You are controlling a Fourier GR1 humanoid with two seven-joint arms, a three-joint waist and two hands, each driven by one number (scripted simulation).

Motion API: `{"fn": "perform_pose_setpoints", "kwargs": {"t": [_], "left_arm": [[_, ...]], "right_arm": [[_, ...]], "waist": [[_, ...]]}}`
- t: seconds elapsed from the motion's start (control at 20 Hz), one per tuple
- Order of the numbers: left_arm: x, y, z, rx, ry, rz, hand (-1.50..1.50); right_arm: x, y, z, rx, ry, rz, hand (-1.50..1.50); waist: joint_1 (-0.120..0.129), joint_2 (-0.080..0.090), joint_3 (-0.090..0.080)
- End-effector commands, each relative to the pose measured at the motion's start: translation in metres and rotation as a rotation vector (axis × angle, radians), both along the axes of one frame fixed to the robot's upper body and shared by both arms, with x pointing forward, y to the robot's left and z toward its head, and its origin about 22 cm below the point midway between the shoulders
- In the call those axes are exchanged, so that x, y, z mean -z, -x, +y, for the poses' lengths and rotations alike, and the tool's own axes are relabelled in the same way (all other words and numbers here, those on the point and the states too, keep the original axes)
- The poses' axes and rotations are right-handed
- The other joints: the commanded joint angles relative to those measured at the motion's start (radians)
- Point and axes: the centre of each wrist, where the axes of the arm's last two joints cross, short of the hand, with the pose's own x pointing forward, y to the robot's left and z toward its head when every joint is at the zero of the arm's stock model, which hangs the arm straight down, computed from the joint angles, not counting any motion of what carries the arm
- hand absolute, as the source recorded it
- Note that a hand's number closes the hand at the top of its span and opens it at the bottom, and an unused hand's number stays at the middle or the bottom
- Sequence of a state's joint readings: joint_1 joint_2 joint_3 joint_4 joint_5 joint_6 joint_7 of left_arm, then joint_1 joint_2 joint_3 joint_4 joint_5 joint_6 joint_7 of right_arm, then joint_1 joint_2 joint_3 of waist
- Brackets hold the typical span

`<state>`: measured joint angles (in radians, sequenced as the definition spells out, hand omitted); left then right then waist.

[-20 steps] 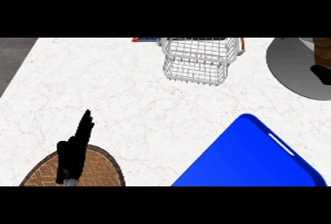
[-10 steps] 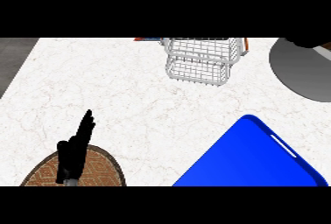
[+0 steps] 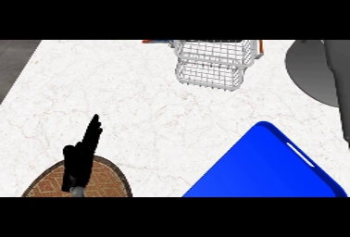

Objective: Pick the croissant from the tray and place it in the tiered basket

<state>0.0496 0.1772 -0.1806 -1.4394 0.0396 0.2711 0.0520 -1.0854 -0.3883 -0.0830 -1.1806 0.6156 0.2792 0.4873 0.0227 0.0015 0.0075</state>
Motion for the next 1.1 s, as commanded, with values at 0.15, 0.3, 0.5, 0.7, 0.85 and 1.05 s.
{"fn": "perform_pose_setpoints", "kwargs": {"t": [0.15, 0.3, 0.5, 0.7, 0.85, 1.05], "left_arm": [[0.008, 0.004, 0.001, -0.018, -0.031, 0.033, 0.00], [0.024, 0.017, 0.000, 0.005, -0.009, 0.040, 0.00], [0.017, 0.006, 0.014, -0.014, -0.014, 0.019, 0.00], [0.013, 0.003, 0.005, 0.017, -0.012, 0.025, 0.00], [0.005, 0.004, 0.005, 0.012, -0.023, 0.029, 0.00], [0.010, 0.006, 0.010, 0.007, -0.015, 0.023, 0.00]], "right_arm": [[0.041, -0.026, 0.033, -0.006, 0.051, 0.041, 1.50], [0.045, -0.042, 0.025, 0.029, 0.050, 0.046, 1.50], [0.084, -0.052, 0.028, 0.022, 0.046, 0.068, 1.50], [0.103, -0.058, 0.043, 0.025, -0.236, 0.157, 1.50], [0.109, -0.062, 0.038, 0.016, -0.354, 0.194, -1.50], [0.113, -0.061, 0.055, -0.014, -0.513, 0.145, -1.50]], "waist": [[-0.005, 0.003, -0.008], [0.001, 0.005, -0.008], [0.000, 0.005, -0.008], [0.014, 0.013, -0.007], [0.017, 0.011, -0.007], [0.009, 0.008, -0.007]]}}
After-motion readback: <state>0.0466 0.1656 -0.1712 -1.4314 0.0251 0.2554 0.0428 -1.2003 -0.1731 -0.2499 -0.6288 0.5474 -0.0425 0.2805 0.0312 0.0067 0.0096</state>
